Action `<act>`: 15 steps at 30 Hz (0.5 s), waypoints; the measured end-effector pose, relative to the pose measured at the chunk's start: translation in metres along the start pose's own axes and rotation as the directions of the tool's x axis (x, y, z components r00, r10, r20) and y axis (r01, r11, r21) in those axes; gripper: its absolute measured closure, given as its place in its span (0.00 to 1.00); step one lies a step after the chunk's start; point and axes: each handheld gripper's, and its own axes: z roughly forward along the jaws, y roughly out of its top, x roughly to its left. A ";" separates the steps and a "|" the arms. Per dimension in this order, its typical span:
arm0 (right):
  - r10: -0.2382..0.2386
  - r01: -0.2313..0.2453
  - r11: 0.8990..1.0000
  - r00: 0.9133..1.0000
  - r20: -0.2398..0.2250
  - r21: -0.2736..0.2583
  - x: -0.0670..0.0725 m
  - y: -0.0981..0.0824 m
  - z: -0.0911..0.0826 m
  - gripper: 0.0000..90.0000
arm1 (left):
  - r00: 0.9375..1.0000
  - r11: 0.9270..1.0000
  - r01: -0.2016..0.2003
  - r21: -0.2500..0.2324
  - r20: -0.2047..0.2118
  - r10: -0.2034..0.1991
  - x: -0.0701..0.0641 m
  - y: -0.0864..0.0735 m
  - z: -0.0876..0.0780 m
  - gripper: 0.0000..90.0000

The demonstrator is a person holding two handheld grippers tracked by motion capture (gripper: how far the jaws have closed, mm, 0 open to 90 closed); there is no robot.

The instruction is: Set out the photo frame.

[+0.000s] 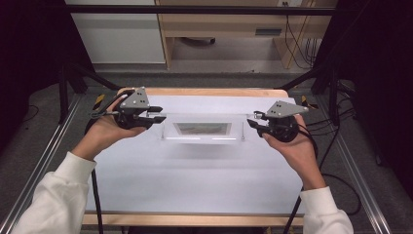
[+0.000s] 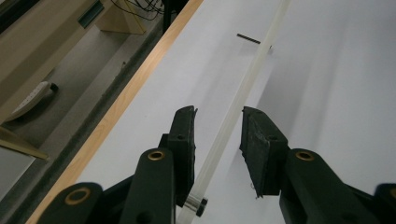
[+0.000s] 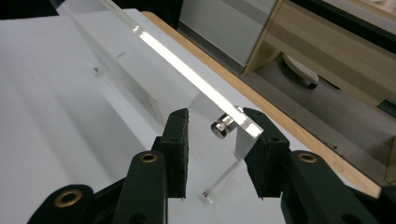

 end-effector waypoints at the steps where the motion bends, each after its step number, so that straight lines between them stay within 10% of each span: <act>1: 0.000 0.000 1.000 1.000 0.000 0.000 0.000 0.000 0.000 0.70 | 1.000 1.000 -0.001 0.002 -0.001 0.001 0.002 0.001 0.001 0.72; 15: 0.105 -0.106 0.993 0.994 -0.032 -0.049 -0.036 0.011 0.028 0.67 | 0.998 0.997 0.067 -0.031 0.003 -0.067 0.044 0.006 0.019 0.66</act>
